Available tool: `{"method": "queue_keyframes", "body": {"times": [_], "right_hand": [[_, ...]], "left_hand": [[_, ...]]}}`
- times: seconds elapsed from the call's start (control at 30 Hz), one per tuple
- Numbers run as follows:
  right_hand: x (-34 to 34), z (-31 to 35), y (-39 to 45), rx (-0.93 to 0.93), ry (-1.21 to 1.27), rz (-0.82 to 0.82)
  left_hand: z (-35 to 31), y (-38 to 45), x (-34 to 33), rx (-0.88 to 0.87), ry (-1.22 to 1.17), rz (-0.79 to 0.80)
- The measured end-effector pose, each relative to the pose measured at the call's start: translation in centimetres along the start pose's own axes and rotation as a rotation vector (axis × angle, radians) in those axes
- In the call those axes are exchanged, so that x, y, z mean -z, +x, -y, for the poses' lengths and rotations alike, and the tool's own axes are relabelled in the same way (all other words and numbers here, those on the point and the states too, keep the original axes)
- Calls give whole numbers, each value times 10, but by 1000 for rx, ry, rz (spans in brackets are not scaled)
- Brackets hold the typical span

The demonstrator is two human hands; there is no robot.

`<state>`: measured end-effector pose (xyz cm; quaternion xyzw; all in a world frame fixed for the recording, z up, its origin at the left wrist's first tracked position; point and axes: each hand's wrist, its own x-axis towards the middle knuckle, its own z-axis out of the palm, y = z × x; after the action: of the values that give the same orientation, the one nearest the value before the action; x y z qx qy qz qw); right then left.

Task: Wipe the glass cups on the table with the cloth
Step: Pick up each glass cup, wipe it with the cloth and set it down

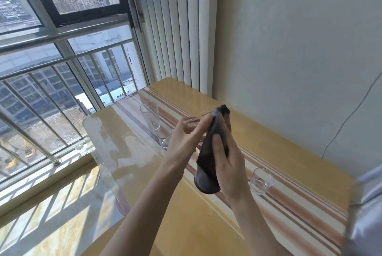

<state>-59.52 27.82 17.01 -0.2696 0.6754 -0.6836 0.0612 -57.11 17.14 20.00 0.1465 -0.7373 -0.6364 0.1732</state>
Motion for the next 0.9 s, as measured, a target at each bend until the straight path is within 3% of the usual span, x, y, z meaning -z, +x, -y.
{"method": "queue_keyframes", "body": {"times": [0.23, 0.3, 0.43, 0.53, 0.63, 0.8, 0.9], "right_hand": [[5, 2, 1, -334, 596, -37], [0, -3, -2, -283, 607, -68], [-7, -13, -13, -119, 405, -149], [-7, -19, -17, -32, 293, -118], [-8, -22, -15, 26, 183, -65], [-6, -10, -3, 121, 13, -181], [-7, -1, 4, -25, 80, -244]], "left_hand": [[5, 5, -5, 314, -501, -80], [11, 10, -7, 409, -693, -109], [22, 18, -11, 508, -1038, -70], [24, 17, -18, 576, -1083, -106], [28, 17, -23, 573, -968, -185], [35, 17, -22, 462, -712, -189], [34, 15, -22, 401, -738, -219]]}}
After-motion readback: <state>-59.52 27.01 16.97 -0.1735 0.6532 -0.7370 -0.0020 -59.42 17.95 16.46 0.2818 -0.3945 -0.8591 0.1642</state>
